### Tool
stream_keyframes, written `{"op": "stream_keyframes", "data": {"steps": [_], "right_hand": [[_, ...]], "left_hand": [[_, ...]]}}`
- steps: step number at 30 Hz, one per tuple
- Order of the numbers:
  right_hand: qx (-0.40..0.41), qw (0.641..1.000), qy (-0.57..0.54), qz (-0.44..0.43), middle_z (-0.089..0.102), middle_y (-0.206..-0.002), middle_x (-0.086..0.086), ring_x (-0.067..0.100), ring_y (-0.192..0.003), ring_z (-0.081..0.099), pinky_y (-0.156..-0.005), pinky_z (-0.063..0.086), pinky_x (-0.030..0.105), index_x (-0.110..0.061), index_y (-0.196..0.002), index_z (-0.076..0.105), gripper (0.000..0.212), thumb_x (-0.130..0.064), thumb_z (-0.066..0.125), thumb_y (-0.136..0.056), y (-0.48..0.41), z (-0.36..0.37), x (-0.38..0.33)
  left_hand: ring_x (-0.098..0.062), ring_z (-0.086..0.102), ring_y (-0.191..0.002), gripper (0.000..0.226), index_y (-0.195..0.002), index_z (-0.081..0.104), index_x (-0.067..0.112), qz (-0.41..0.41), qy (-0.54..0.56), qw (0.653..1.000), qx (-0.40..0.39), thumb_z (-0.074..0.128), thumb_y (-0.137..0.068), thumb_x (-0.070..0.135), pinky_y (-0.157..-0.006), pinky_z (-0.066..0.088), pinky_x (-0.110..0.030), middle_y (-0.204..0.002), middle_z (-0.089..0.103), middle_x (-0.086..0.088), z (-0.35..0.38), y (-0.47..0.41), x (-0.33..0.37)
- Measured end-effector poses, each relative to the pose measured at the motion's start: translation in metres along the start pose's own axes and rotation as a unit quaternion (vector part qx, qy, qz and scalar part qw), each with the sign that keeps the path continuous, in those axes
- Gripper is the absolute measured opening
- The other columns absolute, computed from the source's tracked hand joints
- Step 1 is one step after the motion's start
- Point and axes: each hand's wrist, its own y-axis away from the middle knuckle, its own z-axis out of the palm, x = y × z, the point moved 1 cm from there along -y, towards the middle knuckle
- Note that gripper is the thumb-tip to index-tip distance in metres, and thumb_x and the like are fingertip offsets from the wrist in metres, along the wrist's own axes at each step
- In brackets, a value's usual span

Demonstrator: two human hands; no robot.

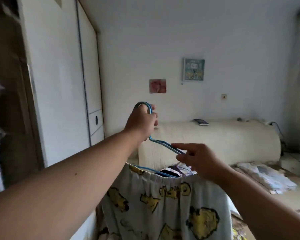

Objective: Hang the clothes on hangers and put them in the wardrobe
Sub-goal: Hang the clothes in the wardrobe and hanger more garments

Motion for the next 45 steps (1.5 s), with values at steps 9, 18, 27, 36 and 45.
{"op": "stream_keyframes", "data": {"steps": [9, 18, 27, 36, 45], "right_hand": [[-0.067, 0.993, -0.042, -0.091, 0.058, -0.053, -0.015, -0.001, -0.049, 0.052, -0.047, 0.044, 0.014, -0.069, -0.082, 0.060, 0.045, -0.026, 0.070, -0.083, -0.094, 0.097, -0.083], [-0.167, 0.966, -0.134, -0.144, 0.058, -0.064, -0.002, 0.006, -0.055, 0.052, -0.051, 0.049, 0.018, -0.056, -0.085, 0.064, 0.033, -0.023, 0.068, -0.084, -0.182, 0.186, -0.148], [-0.289, 0.908, -0.199, -0.227, 0.058, -0.051, -0.012, -0.001, -0.047, 0.053, -0.048, 0.046, 0.018, -0.051, -0.092, 0.065, 0.031, -0.021, 0.067, -0.086, -0.260, 0.263, -0.193], [-0.320, 0.863, -0.291, -0.260, 0.056, -0.048, -0.012, 0.007, -0.046, 0.046, -0.049, 0.038, 0.020, -0.028, -0.102, 0.072, 0.024, -0.014, 0.069, -0.082, -0.305, 0.326, -0.264], [-0.287, 0.862, -0.341, -0.243, 0.056, -0.046, -0.007, 0.006, -0.036, 0.047, -0.040, 0.043, 0.022, -0.017, -0.102, 0.070, 0.024, -0.009, 0.072, -0.080, -0.350, 0.374, -0.369]], "left_hand": [[-0.009, 0.063, -0.069, 0.018, -0.099, 0.057, 0.016, 0.047, -0.078, 0.990, 0.103, 0.043, -0.096, 0.005, -0.056, 0.046, -0.012, -0.085, 0.060, 0.000, -0.151, -0.025, 0.000], [-0.002, 0.063, -0.074, 0.019, -0.106, 0.058, 0.022, 0.040, -0.175, 0.960, 0.216, 0.045, -0.098, 0.012, -0.068, 0.049, -0.018, -0.090, 0.062, 0.007, -0.260, -0.065, -0.003], [-0.020, 0.063, -0.098, 0.031, -0.122, 0.058, 0.015, -0.012, -0.411, 0.843, 0.346, 0.051, -0.092, 0.009, -0.088, 0.051, -0.034, -0.109, 0.065, -0.005, -0.338, -0.089, -0.008], [-0.024, 0.060, -0.104, 0.040, -0.123, 0.058, 0.020, -0.061, -0.583, 0.718, 0.375, 0.053, -0.087, 0.003, -0.081, 0.042, -0.023, -0.115, 0.064, -0.004, -0.410, -0.112, 0.019], [-0.019, 0.061, -0.109, 0.039, -0.123, 0.060, 0.009, 0.033, -0.521, 0.744, 0.417, 0.061, -0.085, 0.000, -0.097, 0.048, -0.036, -0.117, 0.066, -0.006, -0.519, -0.165, 0.042]]}}
